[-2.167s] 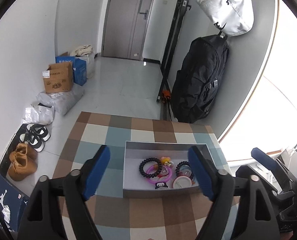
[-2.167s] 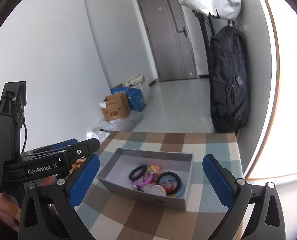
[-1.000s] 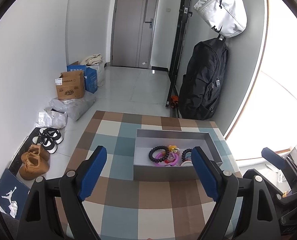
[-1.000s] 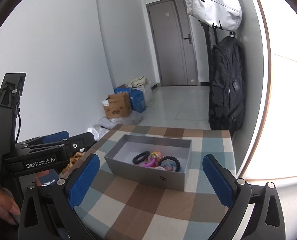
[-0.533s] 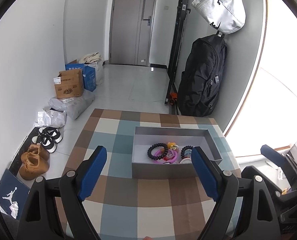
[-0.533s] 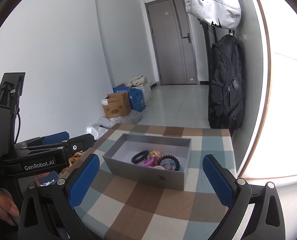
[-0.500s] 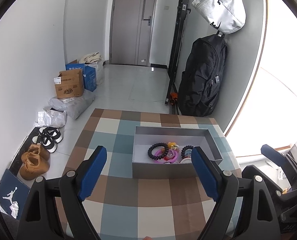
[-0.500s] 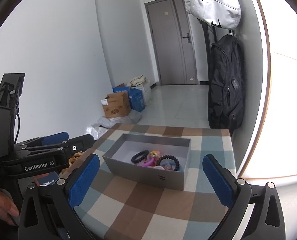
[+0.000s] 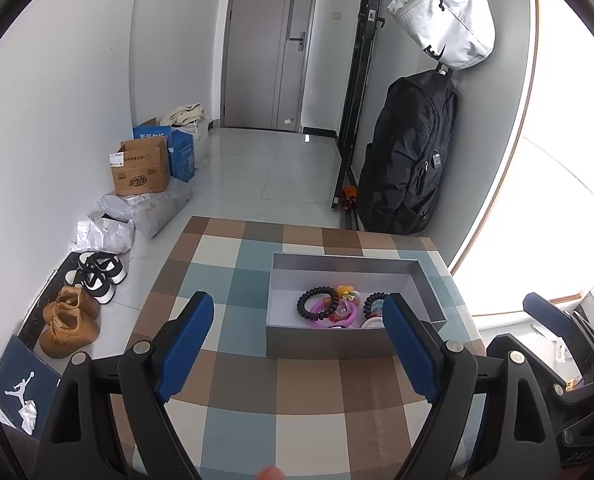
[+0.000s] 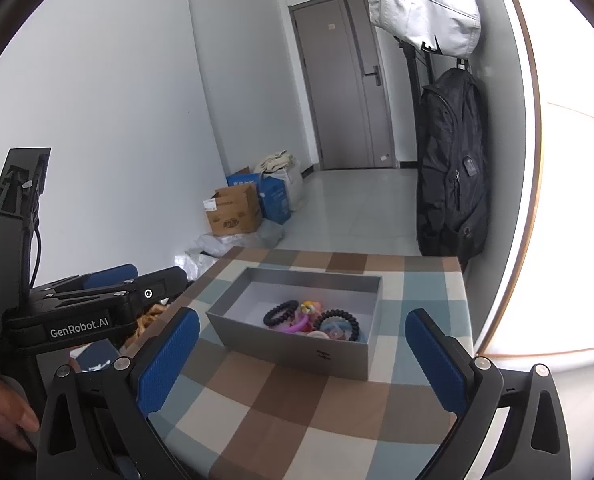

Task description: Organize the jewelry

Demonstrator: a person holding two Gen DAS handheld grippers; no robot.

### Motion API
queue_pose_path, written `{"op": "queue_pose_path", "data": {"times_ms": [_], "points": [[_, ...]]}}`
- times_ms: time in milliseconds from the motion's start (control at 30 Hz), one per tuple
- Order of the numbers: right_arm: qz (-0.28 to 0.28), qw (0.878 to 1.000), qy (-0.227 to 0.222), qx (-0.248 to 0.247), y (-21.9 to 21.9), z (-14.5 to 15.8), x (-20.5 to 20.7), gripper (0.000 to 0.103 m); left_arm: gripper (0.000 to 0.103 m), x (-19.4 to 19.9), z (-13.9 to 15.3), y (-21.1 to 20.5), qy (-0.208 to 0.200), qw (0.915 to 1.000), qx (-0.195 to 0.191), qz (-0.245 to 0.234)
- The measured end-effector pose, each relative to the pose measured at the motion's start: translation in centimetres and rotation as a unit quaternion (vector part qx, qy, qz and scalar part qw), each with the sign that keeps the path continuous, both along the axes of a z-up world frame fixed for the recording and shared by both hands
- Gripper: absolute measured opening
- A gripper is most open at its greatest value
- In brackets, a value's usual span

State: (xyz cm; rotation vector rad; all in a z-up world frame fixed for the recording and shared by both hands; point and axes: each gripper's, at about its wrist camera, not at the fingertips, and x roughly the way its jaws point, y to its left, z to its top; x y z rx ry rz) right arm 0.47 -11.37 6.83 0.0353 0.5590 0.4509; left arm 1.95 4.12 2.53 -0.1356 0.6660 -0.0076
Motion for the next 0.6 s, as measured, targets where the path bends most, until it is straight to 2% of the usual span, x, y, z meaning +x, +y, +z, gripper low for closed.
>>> {"op": "queue_pose_path", "data": {"times_ms": [233, 600], "points": [[0.003, 1.000, 0.000, -0.002, 0.09, -0.10, 0.03, 0.103, 0.083, 0.01, 0.11, 0.41, -0.002, 0.9999, -0.004, 0.014], [0.002, 1.000, 0.005, -0.005, 0.25, -0.26, 0.14, 0.103, 0.083, 0.12, 0.05, 0.04, -0.001, 1.0000, 0.001, 0.002]]}}
